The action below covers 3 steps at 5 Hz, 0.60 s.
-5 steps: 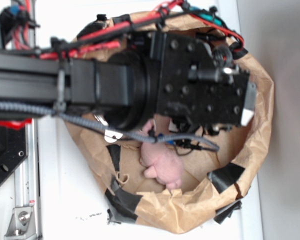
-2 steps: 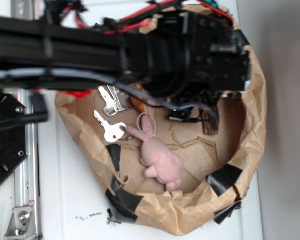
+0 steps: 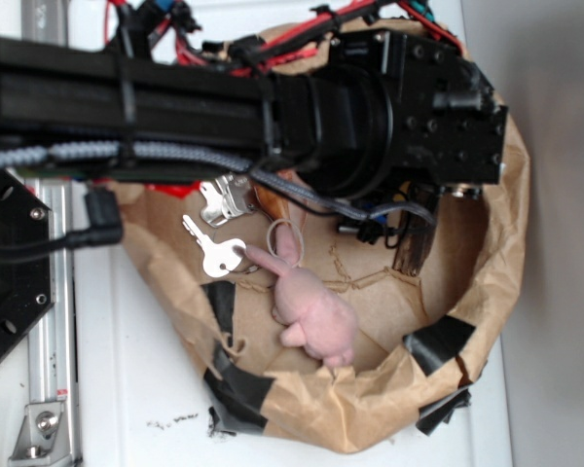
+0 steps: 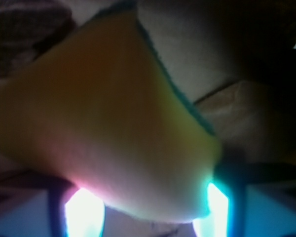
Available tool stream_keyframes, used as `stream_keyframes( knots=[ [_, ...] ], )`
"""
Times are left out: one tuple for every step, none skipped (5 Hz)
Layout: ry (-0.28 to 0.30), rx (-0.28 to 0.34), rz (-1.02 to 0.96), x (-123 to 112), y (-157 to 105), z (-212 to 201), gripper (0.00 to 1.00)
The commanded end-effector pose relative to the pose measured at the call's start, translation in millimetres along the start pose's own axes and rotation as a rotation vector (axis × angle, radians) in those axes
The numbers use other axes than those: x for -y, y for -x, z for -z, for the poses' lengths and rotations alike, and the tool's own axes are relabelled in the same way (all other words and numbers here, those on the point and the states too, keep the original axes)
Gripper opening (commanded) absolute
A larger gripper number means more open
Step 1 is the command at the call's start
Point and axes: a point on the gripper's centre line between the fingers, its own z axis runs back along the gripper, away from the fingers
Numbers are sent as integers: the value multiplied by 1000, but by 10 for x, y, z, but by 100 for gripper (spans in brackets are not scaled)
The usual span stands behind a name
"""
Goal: Grab the green sponge.
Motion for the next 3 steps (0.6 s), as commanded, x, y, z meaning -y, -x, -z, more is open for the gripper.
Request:
stream_keyframes(
  knots=[
    [92, 181, 28, -12, 243, -1128, 0],
    [97, 182, 32, 102, 310, -1237, 0],
    [85, 193, 81, 124, 341, -1183, 0]
  ],
)
